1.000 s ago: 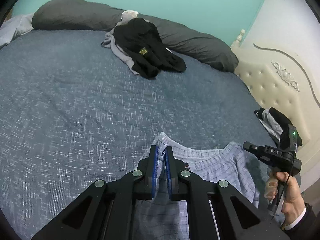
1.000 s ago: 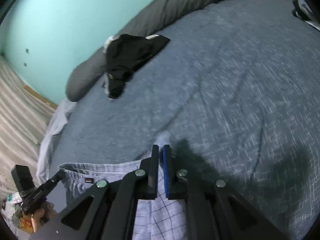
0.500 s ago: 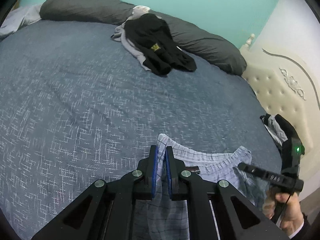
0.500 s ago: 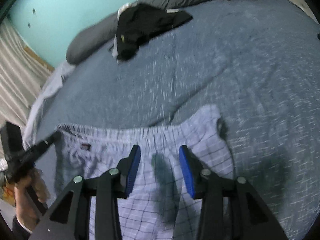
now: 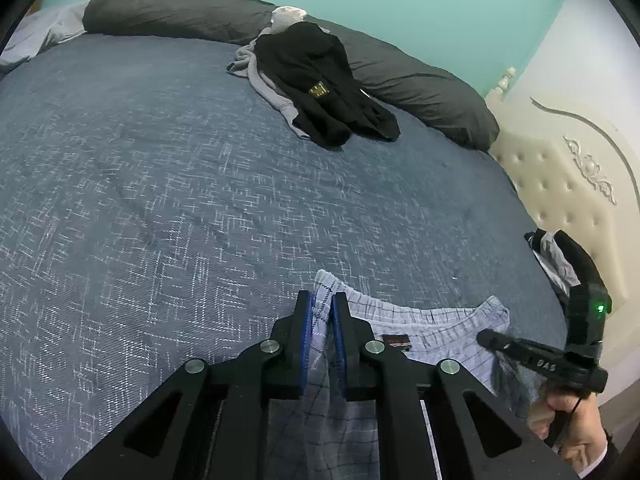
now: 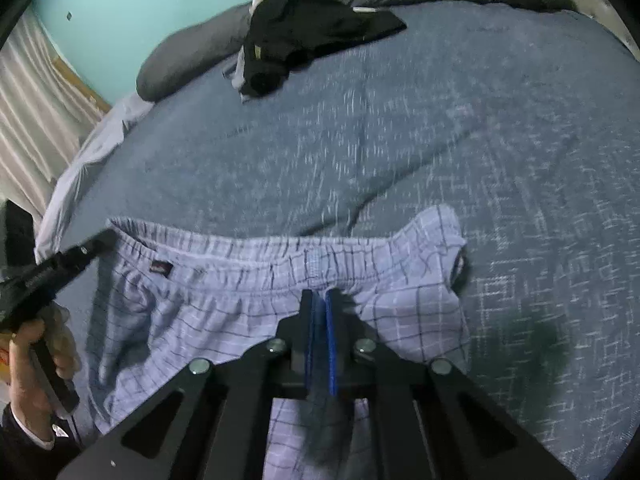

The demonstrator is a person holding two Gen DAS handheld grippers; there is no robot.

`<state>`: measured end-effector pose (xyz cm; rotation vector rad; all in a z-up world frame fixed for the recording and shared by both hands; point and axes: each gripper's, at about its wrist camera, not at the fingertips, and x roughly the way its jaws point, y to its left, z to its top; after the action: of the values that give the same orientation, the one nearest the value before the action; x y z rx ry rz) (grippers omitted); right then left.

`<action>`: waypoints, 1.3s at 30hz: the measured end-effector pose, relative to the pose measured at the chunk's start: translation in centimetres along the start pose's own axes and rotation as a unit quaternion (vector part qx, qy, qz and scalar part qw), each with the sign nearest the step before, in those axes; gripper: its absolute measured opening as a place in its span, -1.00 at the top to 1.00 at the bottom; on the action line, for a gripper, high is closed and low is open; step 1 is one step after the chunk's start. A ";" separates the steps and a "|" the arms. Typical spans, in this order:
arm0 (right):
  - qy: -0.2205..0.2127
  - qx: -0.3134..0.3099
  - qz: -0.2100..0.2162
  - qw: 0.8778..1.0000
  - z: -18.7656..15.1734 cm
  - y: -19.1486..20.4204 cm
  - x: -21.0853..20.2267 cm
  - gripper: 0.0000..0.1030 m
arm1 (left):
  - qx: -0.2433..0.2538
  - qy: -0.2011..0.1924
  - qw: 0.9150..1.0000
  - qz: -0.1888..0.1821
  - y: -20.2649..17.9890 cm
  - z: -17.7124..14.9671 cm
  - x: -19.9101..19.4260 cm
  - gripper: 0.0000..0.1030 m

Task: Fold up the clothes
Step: 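Lower the held plaid shorts toward the bed with both tools, waistband stretched between them, then lift the shorts by the waistband with both tools and shake them out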

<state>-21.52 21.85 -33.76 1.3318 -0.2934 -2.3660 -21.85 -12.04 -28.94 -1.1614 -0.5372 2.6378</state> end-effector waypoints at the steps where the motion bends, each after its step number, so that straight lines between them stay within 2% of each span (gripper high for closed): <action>1: -0.007 0.003 0.003 1.000 0.2 0.0 -0.4 0.92 | -0.001 -0.001 1.000 0.001 0.1 0.1 -0.1 0.68; 6: -0.037 0.025 0.029 0.999 0.7 -0.8 -2.6 0.93 | -0.018 -0.015 1.000 0.008 1.0 0.5 -0.9 0.42; 10: -0.067 0.050 0.039 0.996 0.7 -2.3 -4.2 0.93 | -0.030 -0.009 0.999 0.006 1.4 0.3 -0.5 0.40; 15: -0.090 0.097 0.060 0.989 0.2 -5.3 -6.0 0.93 | -0.021 -0.001 1.000 0.009 0.8 0.2 0.2 0.40; 21: -0.106 0.120 0.053 0.986 -0.3 -7.6 -7.5 0.93 | -0.019 0.024 0.999 0.010 0.3 -0.4 1.7 0.40; 27: -0.103 0.133 0.059 0.984 -0.5 -9.0 -7.3 0.93 | -0.009 0.044 0.999 -0.018 -1.2 -0.6 2.6 0.40; 35: -0.102 0.137 0.063 0.983 -0.6 -9.6 -7.2 0.93 | -0.030 0.067 0.996 -0.039 -0.9 -0.4 4.6 0.35; 39: -0.100 0.136 0.062 0.984 -0.7 -9.5 -6.9 0.93 | -0.017 0.079 0.996 -0.042 -1.5 -0.6 5.6 0.38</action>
<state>-20.08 33.40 -32.39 1.1493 -0.7616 -2.4186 -25.08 -8.69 -32.39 -1.3140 -0.5885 2.4495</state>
